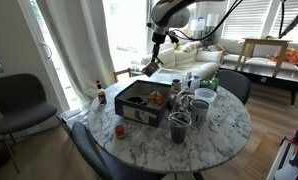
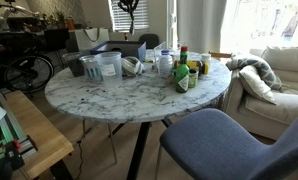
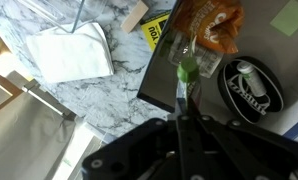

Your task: Move the packet to the clear storage box

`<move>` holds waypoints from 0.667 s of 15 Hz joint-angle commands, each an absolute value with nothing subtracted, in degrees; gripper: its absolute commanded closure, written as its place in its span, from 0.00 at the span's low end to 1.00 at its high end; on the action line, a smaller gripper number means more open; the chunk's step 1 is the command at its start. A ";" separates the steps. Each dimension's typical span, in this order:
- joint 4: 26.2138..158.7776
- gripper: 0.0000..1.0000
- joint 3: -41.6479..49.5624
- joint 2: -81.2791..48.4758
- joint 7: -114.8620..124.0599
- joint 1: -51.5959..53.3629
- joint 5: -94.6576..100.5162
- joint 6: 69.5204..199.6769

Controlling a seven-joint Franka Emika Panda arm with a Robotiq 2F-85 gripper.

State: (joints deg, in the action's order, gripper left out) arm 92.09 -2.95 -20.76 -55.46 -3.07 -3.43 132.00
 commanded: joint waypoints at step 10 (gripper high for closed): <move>57.86 1.00 6.41 -46.51 -28.45 -8.07 6.64 129.96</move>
State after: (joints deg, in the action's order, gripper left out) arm 69.16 5.91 -39.20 -34.29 -6.80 4.39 134.27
